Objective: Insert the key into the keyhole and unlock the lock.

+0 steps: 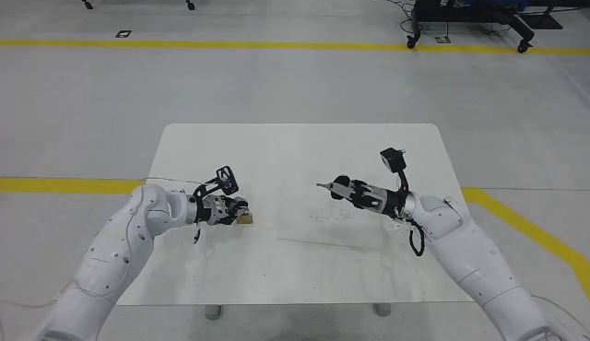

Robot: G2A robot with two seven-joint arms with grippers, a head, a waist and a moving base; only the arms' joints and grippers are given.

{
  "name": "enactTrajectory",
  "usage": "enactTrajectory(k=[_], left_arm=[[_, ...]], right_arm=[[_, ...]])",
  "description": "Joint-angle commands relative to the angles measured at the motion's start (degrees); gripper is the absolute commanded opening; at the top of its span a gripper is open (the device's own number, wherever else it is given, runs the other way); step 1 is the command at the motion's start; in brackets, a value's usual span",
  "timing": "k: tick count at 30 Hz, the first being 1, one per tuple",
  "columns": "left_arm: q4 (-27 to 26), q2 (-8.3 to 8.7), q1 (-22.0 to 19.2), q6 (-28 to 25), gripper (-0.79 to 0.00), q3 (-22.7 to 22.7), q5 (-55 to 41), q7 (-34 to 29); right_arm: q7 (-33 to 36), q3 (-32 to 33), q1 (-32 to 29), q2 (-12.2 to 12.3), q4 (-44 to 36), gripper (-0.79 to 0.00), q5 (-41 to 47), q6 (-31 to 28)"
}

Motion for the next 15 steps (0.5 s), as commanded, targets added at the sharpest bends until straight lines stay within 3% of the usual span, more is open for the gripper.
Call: enactTrajectory(k=[1,3,5,8,9,10,15], left_arm=[[-0.33,-0.19,1.59,-0.97,-0.785,0.61,-10.87,4.98],[0.17,-0.2,1.43,-0.97,-0.785,2.55,-22.44,4.37],[2.29,-0.31,-0.76,-0.97,-0.785,6.01,-39.93,-3.32],[7.57,-0.95,-5.48,0.34,-0.785,11.89,-70.02,-22.19],[9.02,-1.43,-7.51,3.54,-0.785,13.16,-78.78,-26.96],[9.87,-2.12,-9.49,9.98,-0.785,15.1,-88.74,-33.41],[17.91,-5.26,-15.25,21.35,-0.785,16.83,-106.61,-44.77]], right_arm=[[0.0,0.0,0.0,0.0,0.0,-0.785,0.0,0.0],[0.0,0.0,0.0,0.0,0.0,-0.785,0.0,0.0],[-1.13,-0.11,-0.42,-0.11,-0.79,-0.785,-0.72,1.4],[-4.33,-1.11,-1.02,-0.73,-1.07,-0.785,1.13,0.7],[-5.63,-1.51,-0.86,-1.03,-0.53,-0.785,2.08,0.77],[-7.35,-2.08,-0.5,-1.47,0.42,-0.785,2.79,0.94],[-15.15,-2.46,0.83,-2.94,4.26,-0.785,1.57,0.52]])
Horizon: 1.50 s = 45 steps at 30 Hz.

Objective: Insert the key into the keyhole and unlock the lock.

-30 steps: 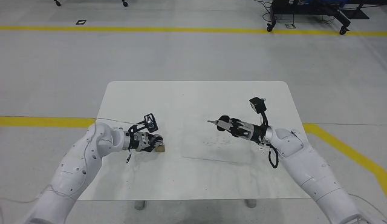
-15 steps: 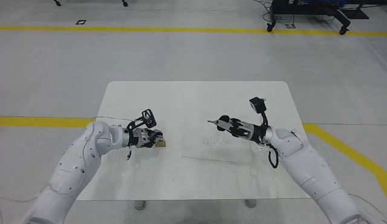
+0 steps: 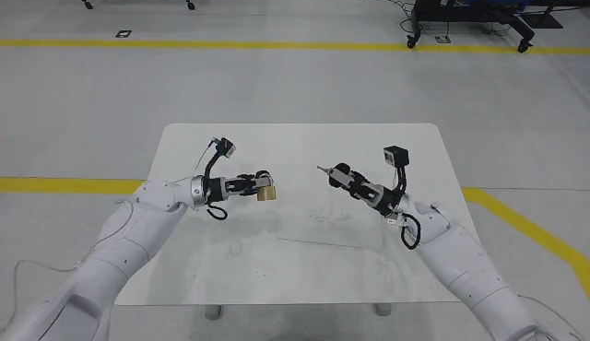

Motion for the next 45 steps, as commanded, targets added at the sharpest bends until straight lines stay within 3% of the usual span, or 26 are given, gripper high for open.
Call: enactTrajectory(k=[1,4,13,15,17,20,23,25,28,42,45], left_arm=[[3.26,-1.64,-1.83,3.95,-0.785,0.56,-9.79,-4.22],[6.01,-3.23,-4.36,5.23,-0.785,1.95,-7.68,-5.51],[6.01,-3.23,-4.36,5.23,-0.785,1.95,-7.68,-5.51],[7.13,-3.29,-3.54,12.61,-0.785,2.83,-4.35,1.2],[5.48,-3.67,-3.41,23.65,-0.785,4.04,-2.07,6.98],[3.04,-4.21,-3.88,36.88,-0.785,5.17,-1.05,9.66],[1.58,-5.03,-5.34,45.93,-0.785,6.4,0.91,11.47],[1.44,-5.75,-6.03,48.18,-0.785,6.43,-0.06,11.61],[1.74,-6.74,-6.87,47.33,-0.785,6.22,-1.17,11.33],[1.74,-6.74,-6.87,47.33,-0.785,6.22,-1.17,11.33],[1.26,-6.5,-4.72,45.21,-0.785,5.03,-2.23,10.55]], right_arm=[[-3.1,0.45,0.32,-0.38,1.1,-0.785,-2.02,-0.35],[-4.43,1.13,0.4,-0.46,1.74,-0.785,-2.64,-0.5],[-4.43,1.13,0.4,-0.46,1.74,-0.785,-2.64,-0.5],[-4.43,1.13,0.4,-0.46,1.74,-0.785,-2.64,-0.5],[-4.82,0.46,0.05,-0.77,0.36,-0.785,-2.66,1.99],[-4.95,-1.07,0.37,-1.46,0.32,-0.785,-3.02,3.5],[-7.56,-1.84,1.19,-2.2,2.01,-0.785,-6.61,5.9],[-12.0,-1.44,1.11,-2.57,2.47,-0.785,-11.54,7.96],[-19.91,-0.61,-0.21,-3.0,1.58,-0.785,-17.05,11.78],[-20.01,-0.51,-0.25,-2.99,1.66,-0.785,-17.29,12.25],[-21.82,0.14,0.1,-2.98,-0.51,-0.785,-24.18,14.49]])
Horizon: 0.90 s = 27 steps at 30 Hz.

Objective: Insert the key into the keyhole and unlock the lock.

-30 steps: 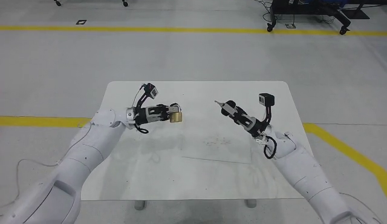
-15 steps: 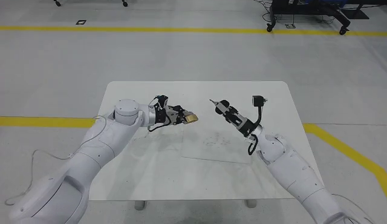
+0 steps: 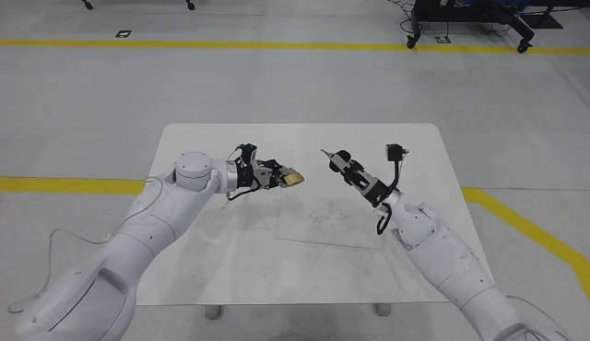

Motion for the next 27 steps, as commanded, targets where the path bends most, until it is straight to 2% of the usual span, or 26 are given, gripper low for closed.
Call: enactTrajectory(k=[1,8,13,17,20,27], left_arm=[[0.22,0.22,1.12,-0.25,-0.785,-0.67,-0.33,-2.17],[-0.17,-0.22,0.58,3.15,-0.785,-1.58,-1.04,-7.79],[1.74,-0.72,0.69,3.13,-0.785,-2.74,-3.77,-12.82],[4.03,-1.2,0.37,3.29,-0.785,-3.4,-5.49,-17.36],[5.35,-1.66,-0.07,3.96,-0.785,-3.32,-5.28,-18.47],[7.98,-3.06,-0.97,5.58,-0.785,-2.76,-4.64,-18.36]], right_arm=[[-1.59,0.31,-0.16,-0.02,-1.68,-0.785,-5.45,0.06],[-6.12,3.5,-1.42,1.04,-9.07,-0.785,-28.74,-0.73],[-12.19,8.0,-5.29,2.49,-16.83,-0.785,-48.56,3.41],[-16.43,11.75,-9.66,4.01,-25.01,-0.785,-64.46,4.44],[-17.15,13.94,-13.03,4.76,-29.59,-0.785,-69.96,5.47],[-17.02,14.3,-13.55,4.83,-30.27,-0.785,-69.85,5.71]])
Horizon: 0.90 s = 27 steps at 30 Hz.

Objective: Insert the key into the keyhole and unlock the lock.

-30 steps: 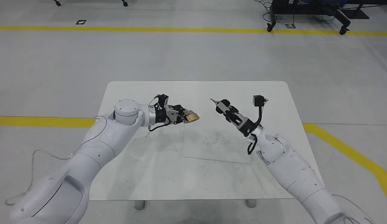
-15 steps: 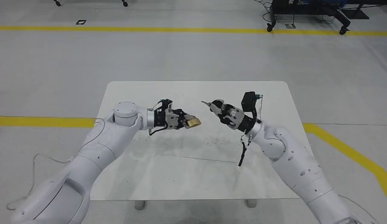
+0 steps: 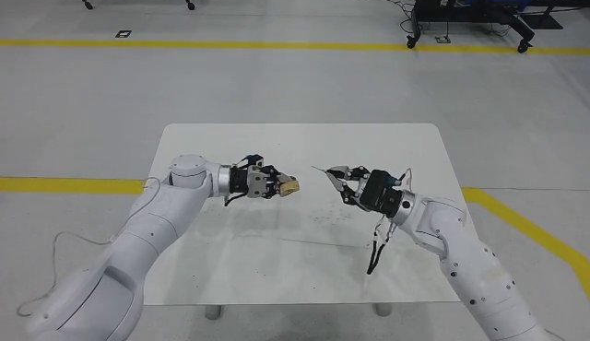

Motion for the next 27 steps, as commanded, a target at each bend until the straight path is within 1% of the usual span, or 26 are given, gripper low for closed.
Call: enactTrajectory(k=[1,4,7,9,11,14,17,19,21,23,27], left_arm=[[0.82,-0.4,-0.15,0.27,-0.785,0.08,0.03,-0.02],[2.07,-0.96,-0.38,0.82,-0.785,0.04,0.06,1.36],[2.92,-1.42,-0.75,0.92,-0.785,-0.06,0.68,3.51],[3.2,-1.64,-0.84,0.98,-0.785,-0.12,0.86,3.84],[3.5,-1.92,-1.09,1.04,-0.785,-0.03,1.86,4.93],[3.7,-2.27,-1.23,1.0,-0.785,0.05,2.98,6.34],[3.82,-2.56,-1.37,0.87,-0.785,0.05,4.07,7.55],[3.86,-2.72,-1.45,0.8,-0.785,0.0,4.76,8.29],[3.91,-2.85,-1.42,0.85,-0.785,-0.1,5.05,8.45],[3.94,-3.01,-1.45,0.87,-0.785,-0.21,5.61,8.72],[4.1,-3.26,-1.48,1.01,-0.785,-0.4,6.37,8.97]], right_arm=[[0.0,0.0,0.0,0.0,-0.01,-0.785,-0.01,0.0],[0.72,-0.31,0.01,0.01,-0.5,-0.785,-1.02,-0.01],[7.38,-2.75,0.63,0.18,-4.33,-0.785,-11.22,0.59],[9.64,-4.07,1.05,0.21,-6.24,-0.785,-15.62,0.82],[12.86,-5.98,0.95,0.31,-8.97,-0.785,-22.86,1.65],[15.53,-8.26,0.19,0.5,-12.53,-0.785,-30.91,2.12],[17.76,-9.94,-0.55,0.65,-14.94,-0.785,-36.93,2.41],[19.41,-11.02,-0.97,0.68,-16.07,-0.785,-40.38,2.88],[19.81,-11.81,-1.14,0.66,-16.58,-0.785,-41.95,3.07],[21.59,-12.6,-1.34,0.51,-16.79,-0.785,-44.03,4.84],[22.91,-14.53,-0.7,0.22,-16.68,-0.785,-46.79,4.96]])
